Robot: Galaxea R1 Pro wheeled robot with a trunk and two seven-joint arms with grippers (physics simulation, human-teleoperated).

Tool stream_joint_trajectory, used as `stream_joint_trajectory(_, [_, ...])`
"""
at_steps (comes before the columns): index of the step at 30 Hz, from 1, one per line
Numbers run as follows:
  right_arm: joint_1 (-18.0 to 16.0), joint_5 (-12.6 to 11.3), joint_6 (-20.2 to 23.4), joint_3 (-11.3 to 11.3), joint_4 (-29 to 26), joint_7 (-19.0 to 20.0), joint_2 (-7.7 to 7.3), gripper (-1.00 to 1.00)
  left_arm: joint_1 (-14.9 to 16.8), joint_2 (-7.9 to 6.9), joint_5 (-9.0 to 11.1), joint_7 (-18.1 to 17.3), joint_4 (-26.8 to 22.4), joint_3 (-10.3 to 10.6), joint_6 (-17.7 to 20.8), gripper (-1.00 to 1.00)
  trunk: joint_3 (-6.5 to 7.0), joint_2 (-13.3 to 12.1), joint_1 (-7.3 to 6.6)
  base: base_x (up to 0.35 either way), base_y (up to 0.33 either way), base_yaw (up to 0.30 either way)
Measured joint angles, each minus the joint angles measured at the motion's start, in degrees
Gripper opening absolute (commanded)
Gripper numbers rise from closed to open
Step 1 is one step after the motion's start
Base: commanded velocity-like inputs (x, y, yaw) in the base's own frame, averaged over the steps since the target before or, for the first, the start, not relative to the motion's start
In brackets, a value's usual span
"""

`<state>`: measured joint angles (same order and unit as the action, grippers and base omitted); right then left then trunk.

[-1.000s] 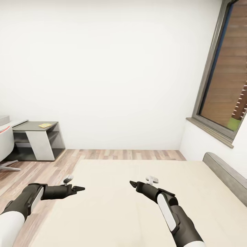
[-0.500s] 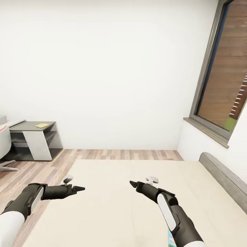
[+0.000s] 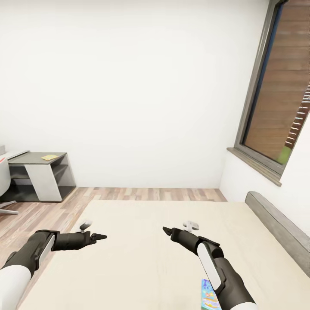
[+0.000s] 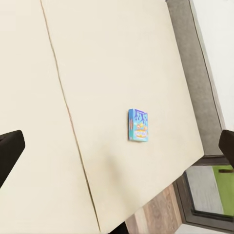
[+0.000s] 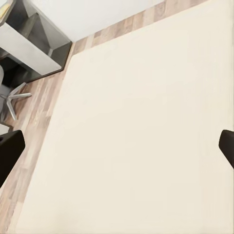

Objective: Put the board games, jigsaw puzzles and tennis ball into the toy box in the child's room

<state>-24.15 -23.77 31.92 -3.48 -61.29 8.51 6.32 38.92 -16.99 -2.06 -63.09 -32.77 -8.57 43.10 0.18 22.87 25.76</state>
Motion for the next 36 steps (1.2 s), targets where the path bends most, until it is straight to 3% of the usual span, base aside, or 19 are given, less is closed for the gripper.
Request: stream_joint_trajectory(36, [0.0,0.0,0.0,0.0,0.0,0.0,0.0,1.0,0.0,0.0,0.0,0.0,0.0,-0.1,0.0,1.0,0.0,0.0,0.0,-0.01,-0.012,0.0])
